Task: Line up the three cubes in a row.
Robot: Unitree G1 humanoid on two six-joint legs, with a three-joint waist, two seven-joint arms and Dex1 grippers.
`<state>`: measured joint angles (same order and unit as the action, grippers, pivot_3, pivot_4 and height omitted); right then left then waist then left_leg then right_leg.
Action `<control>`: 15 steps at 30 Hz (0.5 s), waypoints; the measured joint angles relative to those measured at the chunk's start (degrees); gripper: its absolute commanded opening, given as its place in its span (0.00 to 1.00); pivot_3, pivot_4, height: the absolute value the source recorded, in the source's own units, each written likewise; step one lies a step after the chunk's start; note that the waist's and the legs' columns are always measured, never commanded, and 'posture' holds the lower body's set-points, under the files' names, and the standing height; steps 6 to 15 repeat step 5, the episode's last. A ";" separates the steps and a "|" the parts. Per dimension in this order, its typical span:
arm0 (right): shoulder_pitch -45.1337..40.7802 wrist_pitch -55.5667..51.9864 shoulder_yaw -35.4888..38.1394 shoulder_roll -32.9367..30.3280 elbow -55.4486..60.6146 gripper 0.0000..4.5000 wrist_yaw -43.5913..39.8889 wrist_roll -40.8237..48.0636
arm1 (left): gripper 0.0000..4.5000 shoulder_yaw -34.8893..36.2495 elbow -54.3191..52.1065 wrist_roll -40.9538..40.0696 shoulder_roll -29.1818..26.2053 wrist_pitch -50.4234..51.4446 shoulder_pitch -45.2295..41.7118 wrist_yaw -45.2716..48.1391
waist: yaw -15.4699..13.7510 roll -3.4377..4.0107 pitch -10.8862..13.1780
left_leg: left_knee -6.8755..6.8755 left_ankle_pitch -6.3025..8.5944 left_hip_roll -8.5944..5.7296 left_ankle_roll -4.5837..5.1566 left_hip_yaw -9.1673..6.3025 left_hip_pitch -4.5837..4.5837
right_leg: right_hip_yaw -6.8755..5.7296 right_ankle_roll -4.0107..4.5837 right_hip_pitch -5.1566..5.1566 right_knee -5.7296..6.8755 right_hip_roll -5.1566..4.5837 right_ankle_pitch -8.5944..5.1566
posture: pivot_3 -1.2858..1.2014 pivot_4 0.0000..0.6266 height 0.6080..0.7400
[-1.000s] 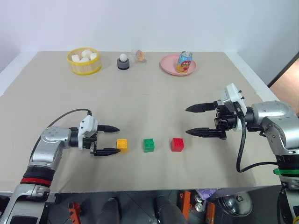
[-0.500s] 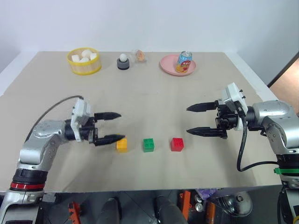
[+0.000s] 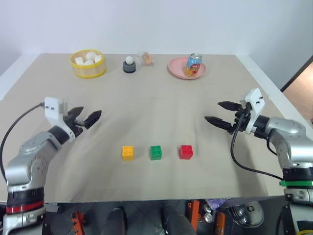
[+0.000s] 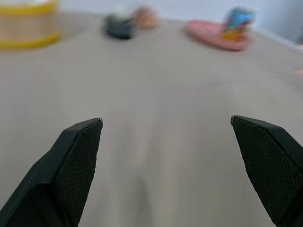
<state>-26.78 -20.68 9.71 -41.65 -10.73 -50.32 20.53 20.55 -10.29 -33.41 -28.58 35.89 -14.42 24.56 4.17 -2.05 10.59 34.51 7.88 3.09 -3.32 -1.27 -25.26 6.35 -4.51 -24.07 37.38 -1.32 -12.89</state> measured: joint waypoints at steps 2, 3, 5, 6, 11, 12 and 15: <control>2.09 -0.28 1.82 2.69 0.60 1.00 4.38 0.00 | 1.00 0.34 -3.27 1.24 2.26 1.38 2.42 -5.13 | -0.03 0.00 0.00 | 0.01 0.00 -0.04 0.00 -0.04 0.07 | 0.02 -0.02 0.09 0.00 -0.01 -0.02 | 0.52 0.24 1.00; 3.29 -0.51 2.75 4.87 1.76 1.00 7.50 0.00 | 1.00 0.21 -4.93 2.16 3.50 1.76 4.19 -7.60 | -0.03 0.00 0.00 | 0.02 0.00 -0.04 0.00 -0.03 0.08 | 0.03 0.07 0.10 0.00 0.00 -0.05 | 0.52 0.24 1.00; 4.42 -0.61 3.16 7.82 2.83 1.00 11.45 -0.08 | 1.00 -0.38 -6.02 3.03 5.50 1.76 5.97 -9.79 | 0.02 0.01 0.00 | 0.04 -0.07 -0.06 -0.01 -0.03 0.09 | 0.04 0.11 0.08 0.01 0.00 0.05 | 0.52 0.24 1.00; 4.42 -0.61 3.16 7.82 2.83 1.00 11.45 -0.08 | 1.00 -0.38 -6.02 3.03 5.50 1.76 5.97 -9.79 | 0.02 0.01 0.00 | 0.04 -0.07 -0.06 -0.01 -0.03 0.09 | 0.04 0.11 0.08 0.01 0.00 0.05 | 0.52 0.24 1.00; 4.42 -0.61 3.16 7.82 2.83 1.00 11.45 -0.08 | 1.00 -0.38 -6.02 3.03 5.50 1.76 5.97 -9.79 | 0.02 0.01 0.00 | 0.04 -0.07 -0.06 -0.01 -0.03 0.09 | 0.04 0.11 0.08 0.01 0.00 0.05 | 0.52 0.24 1.00; 4.42 -0.61 3.16 7.82 2.83 1.00 11.45 -0.08 | 1.00 -0.38 -6.02 3.03 5.50 1.76 5.97 -9.79 | 0.02 0.01 0.00 | 0.04 -0.07 -0.06 -0.01 -0.03 0.09 | 0.04 0.11 0.08 0.01 0.00 0.05 | 0.52 0.24 1.00; 4.42 -0.61 3.16 7.82 2.83 1.00 11.45 -0.08 | 1.00 -0.38 -6.02 3.03 5.50 1.76 5.97 -9.79 | 0.02 0.01 0.00 | 0.04 -0.07 -0.06 -0.01 -0.03 0.09 | 0.04 0.11 0.08 0.01 0.00 0.05 | 0.52 0.24 1.00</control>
